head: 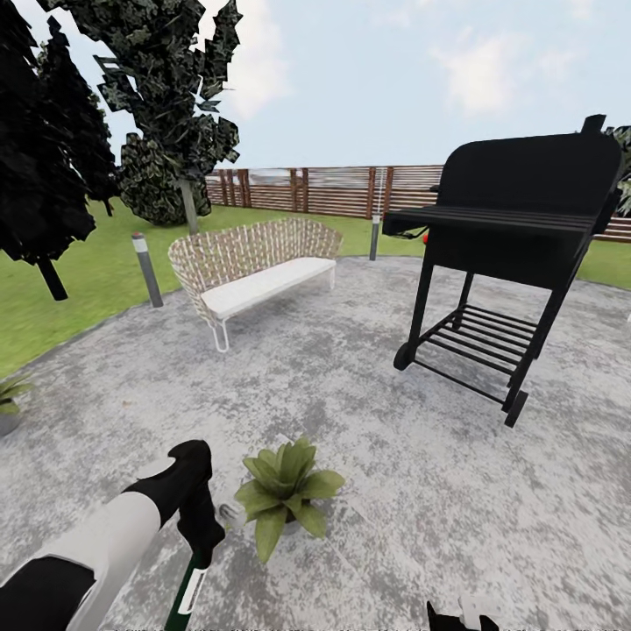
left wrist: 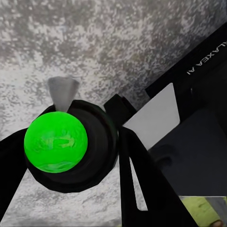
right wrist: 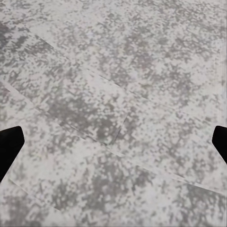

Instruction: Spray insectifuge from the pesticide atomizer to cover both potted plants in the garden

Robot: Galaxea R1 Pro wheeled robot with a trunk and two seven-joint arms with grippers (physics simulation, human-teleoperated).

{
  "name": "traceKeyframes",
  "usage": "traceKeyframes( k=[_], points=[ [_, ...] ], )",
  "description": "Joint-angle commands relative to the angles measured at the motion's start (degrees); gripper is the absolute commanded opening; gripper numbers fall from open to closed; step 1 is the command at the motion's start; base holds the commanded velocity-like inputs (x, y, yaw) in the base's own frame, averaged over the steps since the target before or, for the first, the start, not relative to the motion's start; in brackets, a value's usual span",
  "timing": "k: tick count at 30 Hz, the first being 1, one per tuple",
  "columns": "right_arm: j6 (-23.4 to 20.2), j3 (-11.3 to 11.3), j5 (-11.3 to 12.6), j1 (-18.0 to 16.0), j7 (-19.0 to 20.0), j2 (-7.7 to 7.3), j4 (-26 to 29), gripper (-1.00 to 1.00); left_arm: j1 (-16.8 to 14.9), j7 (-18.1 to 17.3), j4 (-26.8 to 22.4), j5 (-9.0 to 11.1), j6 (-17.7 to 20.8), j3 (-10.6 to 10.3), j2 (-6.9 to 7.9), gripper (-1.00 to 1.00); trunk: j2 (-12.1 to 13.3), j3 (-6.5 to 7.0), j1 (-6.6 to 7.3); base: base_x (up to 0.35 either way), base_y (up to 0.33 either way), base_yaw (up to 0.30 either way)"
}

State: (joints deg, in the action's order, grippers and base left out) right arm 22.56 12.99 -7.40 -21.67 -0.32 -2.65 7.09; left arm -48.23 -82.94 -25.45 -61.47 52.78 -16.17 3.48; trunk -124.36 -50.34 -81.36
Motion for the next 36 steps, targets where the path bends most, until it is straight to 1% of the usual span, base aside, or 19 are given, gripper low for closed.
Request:
traceKeyframes(
  k=[1, 6, 14, 19, 26, 30, 36],
  points=[
    [0.2, 0.5, -0.6, 0.0, 0.0, 0.01, -0.1, 1.0, 0.0, -0.6, -0.1, -0.4, 0.6, -0.3, -0.06, -1.0, 0.0, -0.13, 0.01, 0.0, 0.0, 0.0],
    [0.2, 0.5, -0.6, 0.0, -0.1, 0.01, 0.0, 1.0, 0.1, -0.6, -0.1, -0.5, 0.8, -0.5, -0.68, -1.0, 0.0, -0.25, 0.01, 0.0, 0.0, 0.0],
    [0.2, 0.5, -0.6, 0.0, -0.1, 0.01, -0.1, 1.0, 0.5, -0.5, 0.0, -0.2, 0.7, -0.8, -0.12, -1.0, 0.0, -0.25, 0.01, 0.0, 0.0, 0.0],
    [0.2, 0.5, -0.6, 0.0, -0.1, 0.01, -0.1, 1.0, 0.4, -0.6, 0.0, -0.4, 0.8, -1.0, -0.6, -1.0, 0.0, -0.25, 0.01, 0.011, 0.004, 0.0],
    [0.2, 0.5, -0.6, 0.0, -0.1, 0.01, -0.1, 1.0, -0.3, -0.6, -0.6, -0.4, 0.9, -0.9, -0.86, -1.0, 0.0, -0.25, 0.01, 0.134, 0.114, 0.0],
    [0.2, 0.5, -0.7, 0.0, -0.1, 0.01, -0.1, 1.0, 0.3, -0.6, -0.1, -0.4, 0.8, -0.7, -0.84, -1.0, 0.0, -0.25, 0.01, 0.019, 0.016, 0.0],
    [0.2, 0.5, -0.7, 0.0, -0.1, 0.01, -0.1, 1.0, 2.9, -0.4, 0.0, -0.4, 0.8, -0.8, -0.7, -1.0, 0.0, -0.25, 0.01, 0.001, 0.001, 0.0]
  ],
)
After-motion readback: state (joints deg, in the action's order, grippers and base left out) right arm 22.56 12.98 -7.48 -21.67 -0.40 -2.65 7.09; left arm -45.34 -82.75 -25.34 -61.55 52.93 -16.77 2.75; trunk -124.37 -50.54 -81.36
